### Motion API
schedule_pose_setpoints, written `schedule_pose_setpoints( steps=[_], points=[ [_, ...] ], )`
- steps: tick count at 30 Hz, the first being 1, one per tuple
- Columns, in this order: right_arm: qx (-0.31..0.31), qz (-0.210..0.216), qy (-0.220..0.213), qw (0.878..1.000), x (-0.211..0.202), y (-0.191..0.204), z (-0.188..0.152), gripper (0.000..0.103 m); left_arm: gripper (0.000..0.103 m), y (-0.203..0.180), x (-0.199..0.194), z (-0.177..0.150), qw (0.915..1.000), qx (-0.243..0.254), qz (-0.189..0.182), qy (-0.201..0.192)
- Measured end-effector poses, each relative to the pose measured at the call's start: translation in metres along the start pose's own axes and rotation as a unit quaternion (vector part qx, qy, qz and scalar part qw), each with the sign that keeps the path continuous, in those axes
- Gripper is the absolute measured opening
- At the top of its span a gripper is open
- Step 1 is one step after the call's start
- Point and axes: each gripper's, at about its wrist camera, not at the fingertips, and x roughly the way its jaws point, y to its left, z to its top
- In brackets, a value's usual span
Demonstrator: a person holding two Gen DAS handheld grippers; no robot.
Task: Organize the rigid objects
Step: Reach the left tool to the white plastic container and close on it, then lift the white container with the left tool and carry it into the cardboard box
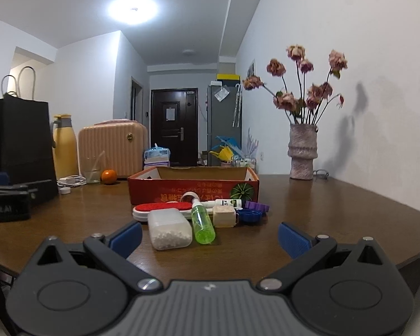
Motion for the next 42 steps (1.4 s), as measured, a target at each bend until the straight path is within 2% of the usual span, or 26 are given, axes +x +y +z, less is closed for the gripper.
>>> schedule_pose_setpoints(
  steps=[1,3,6,10,11,14,17,19,21,24,25,26,27,28,30,33,35,37,38,40,42],
  points=[
    [0.004,0.007,0.008,1.000,0.010,-0.003,0.002,0.103,0.103,0.000,0.008,0.001,1.0000,0.000,0.002,0.009],
    [0.006,0.047,0.027,0.999,0.034,-0.008,0.004,0.103,0.103,0.001,0.024,0.003,0.9997,0.004,0.017,0.019],
    [0.007,0.093,0.081,0.992,0.068,-0.011,0.007,0.103,0.103,0.000,0.049,0.005,0.9990,0.013,0.022,0.037],
    [-0.026,0.072,0.057,0.995,0.092,-0.007,0.015,0.102,0.103,-0.002,0.080,0.007,0.9985,0.015,0.000,0.053],
    [-0.028,0.065,0.054,0.996,0.100,-0.007,0.018,0.099,0.103,-0.004,0.087,0.008,0.9984,0.015,-0.004,0.054],
    [-0.028,0.066,0.078,0.994,0.126,-0.012,0.029,0.072,0.103,-0.013,0.109,0.010,0.9973,0.020,-0.027,0.065],
    [-0.026,0.076,0.093,0.992,0.145,-0.017,0.031,0.062,0.103,-0.022,0.134,0.012,0.9947,0.035,-0.056,0.078],
    [-0.035,0.069,0.102,0.992,0.155,-0.020,0.029,0.055,0.103,-0.028,0.150,0.012,0.9928,0.046,-0.068,0.087],
    [-0.026,0.067,0.111,0.991,0.161,-0.023,0.030,0.035,0.103,-0.032,0.165,0.014,0.9903,0.054,-0.088,0.093],
    [-0.001,0.093,0.110,0.990,0.157,-0.024,0.033,0.034,0.102,-0.036,0.182,0.019,0.9837,0.047,-0.143,0.098],
    [0.002,0.101,0.109,0.989,0.154,-0.023,0.032,0.034,0.096,-0.036,0.187,0.019,0.9798,0.046,-0.168,0.098],
    [0.004,0.100,0.109,0.989,0.152,-0.022,0.029,0.030,0.091,-0.036,0.193,0.019,0.9750,0.048,-0.194,0.097],
    [0.007,0.098,0.110,0.989,0.149,-0.021,0.026,0.032,0.079,-0.037,0.198,0.018,0.9715,0.053,-0.208,0.100],
    [0.014,0.100,0.113,0.988,0.146,-0.020,0.022,0.033,0.070,-0.039,0.206,0.017,0.9694,0.056,-0.213,0.109],
    [0.034,0.106,0.122,0.986,0.140,-0.019,0.014,0.031,0.059,-0.041,0.220,0.015,0.9653,0.053,-0.215,0.138],
    [0.048,0.137,0.138,0.980,0.133,-0.011,0.002,0.029,0.048,-0.035,0.237,0.009,0.9513,0.016,-0.248,0.183],
    [0.052,0.153,0.148,0.976,0.135,-0.005,-0.003,0.028,0.049,-0.026,0.242,0.006,0.9456,-0.020,-0.258,0.197],
    [0.052,0.151,0.153,0.975,0.139,0.000,-0.005,0.026,0.048,-0.019,0.241,0.006,0.9397,-0.044,-0.268,0.208],
    [0.050,0.148,0.152,0.976,0.142,0.001,-0.005,0.024,0.051,-0.015,0.237,0.006,0.9363,-0.056,-0.274,0.212],
    [0.052,0.143,0.149,0.977,0.144,0.000,-0.005,0.021,0.052,-0.008,0.229,0.005,0.9402,-0.069,-0.256,0.214],
    [0.058,0.137,0.147,0.978,0.144,-0.003,-0.005,0.020,0.051,0.001,0.222,0.003,0.9358,-0.092,-0.258,0.222]
  ],
)
